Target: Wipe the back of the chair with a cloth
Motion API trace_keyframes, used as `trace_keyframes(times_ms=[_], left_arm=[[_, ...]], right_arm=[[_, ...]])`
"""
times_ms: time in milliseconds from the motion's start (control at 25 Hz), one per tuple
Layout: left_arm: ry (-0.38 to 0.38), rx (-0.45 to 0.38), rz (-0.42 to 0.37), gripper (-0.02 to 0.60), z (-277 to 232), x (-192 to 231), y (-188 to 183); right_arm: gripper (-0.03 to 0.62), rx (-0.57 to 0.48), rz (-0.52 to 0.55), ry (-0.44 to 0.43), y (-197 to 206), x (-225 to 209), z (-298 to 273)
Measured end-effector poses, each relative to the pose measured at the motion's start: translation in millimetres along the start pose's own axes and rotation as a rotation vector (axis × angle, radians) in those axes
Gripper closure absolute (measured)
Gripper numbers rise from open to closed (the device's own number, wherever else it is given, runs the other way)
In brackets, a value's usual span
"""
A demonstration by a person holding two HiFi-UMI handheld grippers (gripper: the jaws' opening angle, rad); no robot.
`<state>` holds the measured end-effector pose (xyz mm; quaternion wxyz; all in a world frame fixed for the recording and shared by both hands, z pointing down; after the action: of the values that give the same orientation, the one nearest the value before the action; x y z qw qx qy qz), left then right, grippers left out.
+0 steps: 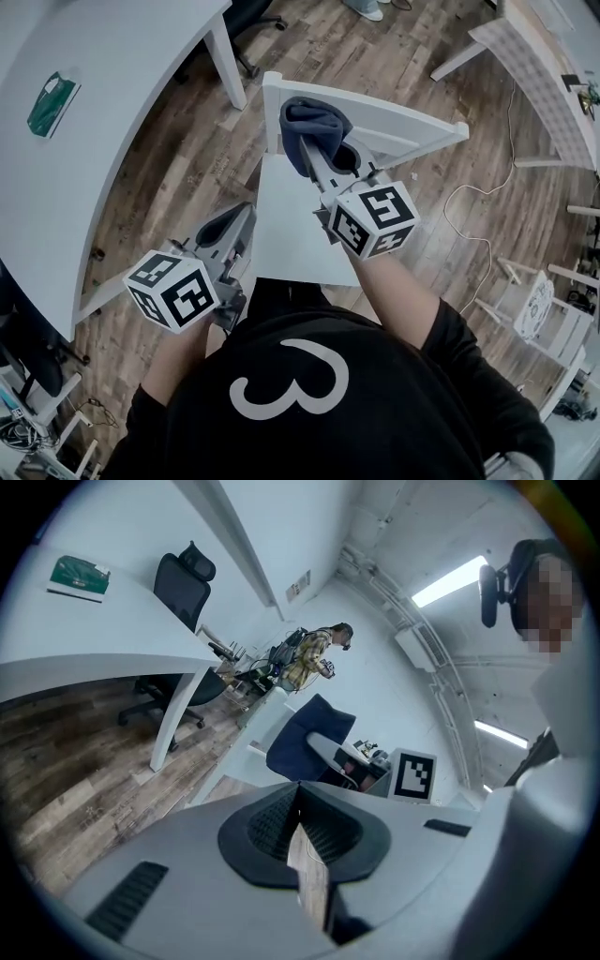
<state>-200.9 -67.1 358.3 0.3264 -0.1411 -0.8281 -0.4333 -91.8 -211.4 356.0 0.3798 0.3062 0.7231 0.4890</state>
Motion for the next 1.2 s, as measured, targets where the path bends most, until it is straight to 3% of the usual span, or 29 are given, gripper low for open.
trace_keyframes(times_ms=[280,560,840,1200], left_arm=[[-0.019,0.028,0.047,0.568,-4.7,37.0,5.0],[0.050,0.078,0.115,0.568,-16.5,45.7,6.3],[0.073,0.116,0.073,0.568,-16.0,47.8,2.4],[0.096,0.145,0.032,0.568,-19.1,42.3,-3.9]], right_arm=[[0.543,0.011,-0.002,0.082,22.4,-7.1,-38.2],[0.542,0.034,0.000,0.142,32.3,-14.8,-58.0],[0.542,0.015,-0.061,0.195,32.8,-19.0,-63.6],[0.542,0.028,-0.054,0.220,32.2,-21.4,-61.7]])
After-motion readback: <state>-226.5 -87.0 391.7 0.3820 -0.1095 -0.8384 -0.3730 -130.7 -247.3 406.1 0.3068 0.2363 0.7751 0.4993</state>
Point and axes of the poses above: the fingertips, and each gripper's own axes: z backward along the fingers, x to its left, y out of its underside, the point moved 5 cm from there along z, backward along the fingers, and after that the axes turned 1 degree about -y, right-handed, at the moved point
